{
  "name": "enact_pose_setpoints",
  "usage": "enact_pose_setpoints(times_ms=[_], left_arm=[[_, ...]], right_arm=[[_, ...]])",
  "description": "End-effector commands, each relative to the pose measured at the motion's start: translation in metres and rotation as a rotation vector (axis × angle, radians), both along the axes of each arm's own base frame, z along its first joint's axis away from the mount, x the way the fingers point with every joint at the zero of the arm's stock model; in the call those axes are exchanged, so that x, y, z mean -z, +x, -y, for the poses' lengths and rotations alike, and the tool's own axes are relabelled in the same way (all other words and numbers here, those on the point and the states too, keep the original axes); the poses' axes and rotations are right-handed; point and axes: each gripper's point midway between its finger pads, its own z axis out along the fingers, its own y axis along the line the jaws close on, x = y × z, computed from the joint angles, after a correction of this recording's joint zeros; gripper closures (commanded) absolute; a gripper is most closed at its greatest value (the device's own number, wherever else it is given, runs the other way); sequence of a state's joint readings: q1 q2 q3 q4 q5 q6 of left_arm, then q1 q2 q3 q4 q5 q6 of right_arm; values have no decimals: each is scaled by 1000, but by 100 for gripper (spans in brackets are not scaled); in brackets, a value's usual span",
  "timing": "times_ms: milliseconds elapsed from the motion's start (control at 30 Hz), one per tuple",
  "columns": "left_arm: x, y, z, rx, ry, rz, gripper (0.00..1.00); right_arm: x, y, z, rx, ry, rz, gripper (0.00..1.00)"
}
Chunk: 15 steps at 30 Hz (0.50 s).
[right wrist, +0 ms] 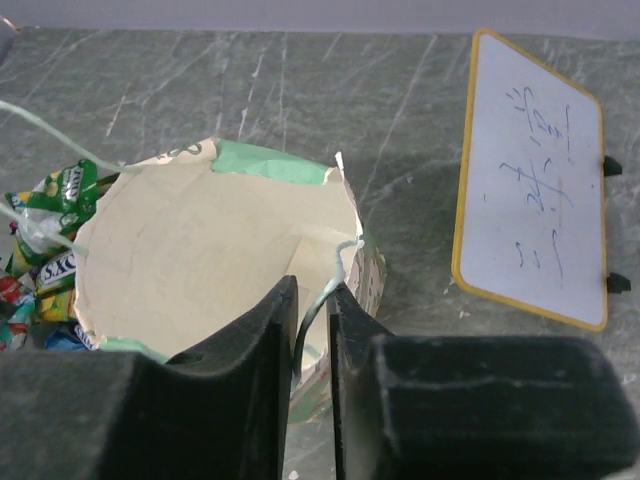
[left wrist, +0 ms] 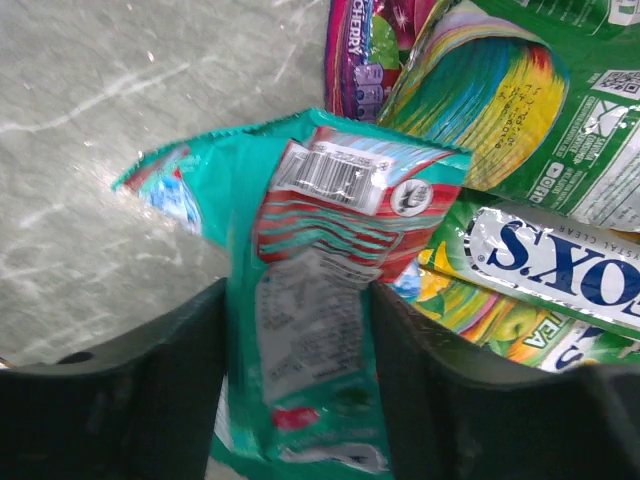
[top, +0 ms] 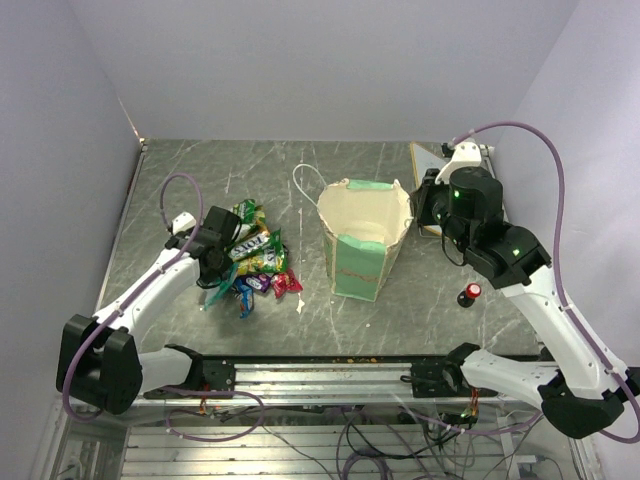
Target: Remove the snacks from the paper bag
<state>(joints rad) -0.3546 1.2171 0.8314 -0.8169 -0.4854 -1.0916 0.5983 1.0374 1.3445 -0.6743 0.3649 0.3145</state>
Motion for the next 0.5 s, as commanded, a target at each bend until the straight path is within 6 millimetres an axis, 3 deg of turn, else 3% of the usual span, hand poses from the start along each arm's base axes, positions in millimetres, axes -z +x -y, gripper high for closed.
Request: enact_pose_setpoints(times_ms=[0, 67, 167, 267, 300, 467], left_arm=[[-3, 12, 13, -43, -98, 62, 26], [-10, 13, 15, -51, -116, 83, 16], [-29, 16, 17, -49, -141, 122, 2], [-54, 21, 21, -34, -158, 159, 0], [-62, 22, 21, -33, -159, 168, 0], [-110, 31, 19, -14, -160, 259, 0]], right_arm=[[-27, -7, 0, -42, 11, 46, 77], [-34, -12, 1, -56, 14, 61, 65], [-43, -18, 3, -65, 33, 81, 37], [-52, -26, 2, -104, 36, 99, 5], [-55, -28, 3, -112, 30, 102, 1], [-71, -34, 9, -106, 45, 140, 0]])
